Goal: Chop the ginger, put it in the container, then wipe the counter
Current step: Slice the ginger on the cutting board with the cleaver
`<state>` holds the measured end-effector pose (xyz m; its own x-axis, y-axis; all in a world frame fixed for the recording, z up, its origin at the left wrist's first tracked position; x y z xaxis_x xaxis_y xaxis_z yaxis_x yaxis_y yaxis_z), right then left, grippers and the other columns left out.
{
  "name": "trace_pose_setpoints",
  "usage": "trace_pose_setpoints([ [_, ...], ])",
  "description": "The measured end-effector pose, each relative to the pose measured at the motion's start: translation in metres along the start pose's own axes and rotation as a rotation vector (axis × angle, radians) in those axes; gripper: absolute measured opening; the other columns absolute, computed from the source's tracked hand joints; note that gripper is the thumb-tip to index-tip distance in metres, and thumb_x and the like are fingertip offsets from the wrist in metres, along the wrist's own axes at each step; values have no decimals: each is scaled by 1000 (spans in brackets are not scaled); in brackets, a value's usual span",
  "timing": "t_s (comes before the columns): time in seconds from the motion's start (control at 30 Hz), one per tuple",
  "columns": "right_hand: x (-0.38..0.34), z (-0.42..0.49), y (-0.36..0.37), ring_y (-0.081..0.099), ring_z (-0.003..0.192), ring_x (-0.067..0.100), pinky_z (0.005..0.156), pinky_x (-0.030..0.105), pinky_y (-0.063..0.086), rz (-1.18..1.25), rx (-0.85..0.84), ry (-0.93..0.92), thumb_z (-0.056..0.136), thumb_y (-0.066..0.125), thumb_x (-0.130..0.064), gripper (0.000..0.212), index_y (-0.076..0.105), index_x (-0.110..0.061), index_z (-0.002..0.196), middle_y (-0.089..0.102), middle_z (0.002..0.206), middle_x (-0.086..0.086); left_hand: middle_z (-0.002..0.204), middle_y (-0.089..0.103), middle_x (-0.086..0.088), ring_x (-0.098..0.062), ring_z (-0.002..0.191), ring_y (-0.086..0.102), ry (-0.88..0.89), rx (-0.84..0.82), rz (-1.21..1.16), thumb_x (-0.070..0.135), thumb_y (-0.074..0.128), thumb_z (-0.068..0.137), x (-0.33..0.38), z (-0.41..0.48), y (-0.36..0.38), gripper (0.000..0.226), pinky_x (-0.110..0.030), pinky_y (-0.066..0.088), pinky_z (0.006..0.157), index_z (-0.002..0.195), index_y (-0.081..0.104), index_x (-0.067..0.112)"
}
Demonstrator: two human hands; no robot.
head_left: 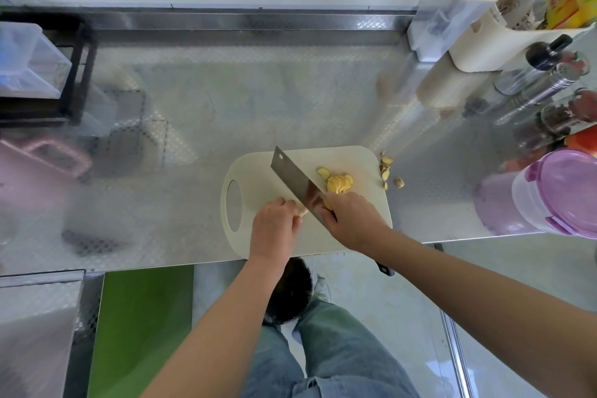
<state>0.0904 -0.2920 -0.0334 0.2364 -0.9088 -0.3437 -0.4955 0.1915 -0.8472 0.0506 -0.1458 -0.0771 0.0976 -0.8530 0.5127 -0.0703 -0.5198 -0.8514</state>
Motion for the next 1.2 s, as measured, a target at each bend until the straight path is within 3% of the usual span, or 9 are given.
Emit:
trace_pose_setpoints([
  [0.1,-1,-1,0,45,69,28,60,34,32,-39,-38,7,99,36,-32,22,40,-15,86,45,78,7,79,62,-9,-28,75,56,4,3,7,11,71,81,0,0,0,6,-36,43,67,84,68,7],
  [0.33,-10,2,3,44,70,26,61,33,33,-122,-58,26,97,37,-19,11,43,-13,90,45,79,6,69,60,-9,-28,65,56,4,21,25,7,74,76,-2,2,2,4,-34,41,58,76,69,8],
  [0.43,-16,6,7,49,74,28,63,32,35,-149,-69,32,97,38,-16,14,49,-9,103,53,86,9,67,59,-6,-25,63,55,9,20,38,9,74,76,-2,2,3,4,-32,40,56,75,70,11],
  [0.7,-20,19,21,59,83,34,61,32,32,-124,-33,27,97,38,-16,16,46,-8,108,60,91,11,64,58,-4,-24,57,55,38,22,20,8,81,68,-4,3,4,14,-32,43,50,70,69,13],
  [0.87,-17,18,26,58,84,36,62,34,33,-47,30,63,99,38,-23,19,47,-8,105,61,91,13,62,57,-4,-25,56,55,45,22,3,6,83,66,-3,2,2,21,-32,42,48,67,63,12],
  [1.03,-6,13,23,48,71,33,58,34,32,169,113,173,98,45,-29,26,40,-10,81,48,73,10,67,59,-6,-27,62,54,2,29,-16,10,80,72,-7,-2,5,18,-35,43,54,74,62,9],
  [1.2,-6,9,7,41,62,28,53,32,25,138,102,79,98,45,-29,29,40,-9,78,37,60,1,72,61,-7,-26,66,55,-2,47,-19,13,78,75,-5,-3,4,16,-33,41,58,80,63,9],
])
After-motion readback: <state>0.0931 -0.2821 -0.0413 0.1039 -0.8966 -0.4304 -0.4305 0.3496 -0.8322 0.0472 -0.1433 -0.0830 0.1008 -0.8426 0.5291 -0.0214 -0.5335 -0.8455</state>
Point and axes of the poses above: each hand's wrist, its own z-axis towards the middle knuckle, its own y-axis out of the palm, x = y × z, the point moved 1 cm from there along z, towards the middle knuckle
